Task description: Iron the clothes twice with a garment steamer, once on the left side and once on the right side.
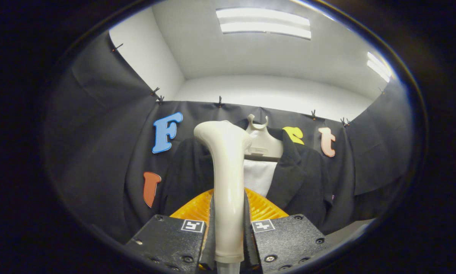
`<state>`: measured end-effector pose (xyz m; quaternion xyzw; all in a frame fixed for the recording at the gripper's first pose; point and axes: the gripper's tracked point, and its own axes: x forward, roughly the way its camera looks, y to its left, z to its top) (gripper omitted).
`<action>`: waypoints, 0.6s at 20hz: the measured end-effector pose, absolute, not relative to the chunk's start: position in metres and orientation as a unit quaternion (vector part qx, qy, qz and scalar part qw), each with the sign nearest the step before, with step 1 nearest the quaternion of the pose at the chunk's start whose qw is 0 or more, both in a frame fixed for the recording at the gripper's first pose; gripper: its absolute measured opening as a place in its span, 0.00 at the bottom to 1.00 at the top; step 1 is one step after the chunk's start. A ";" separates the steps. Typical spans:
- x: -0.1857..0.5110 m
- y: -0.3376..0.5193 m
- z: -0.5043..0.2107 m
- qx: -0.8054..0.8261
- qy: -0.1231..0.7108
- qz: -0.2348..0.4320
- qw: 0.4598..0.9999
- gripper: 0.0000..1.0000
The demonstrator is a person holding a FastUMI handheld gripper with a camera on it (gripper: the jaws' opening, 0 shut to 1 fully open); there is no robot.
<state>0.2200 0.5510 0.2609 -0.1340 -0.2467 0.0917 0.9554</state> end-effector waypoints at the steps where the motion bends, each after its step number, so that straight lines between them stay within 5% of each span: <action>1: 0.220 0.550 0.255 -0.135 -0.243 0.093 0.956 0.32; 12: 0.210 0.532 0.182 -0.160 -0.195 0.090 0.963 0.32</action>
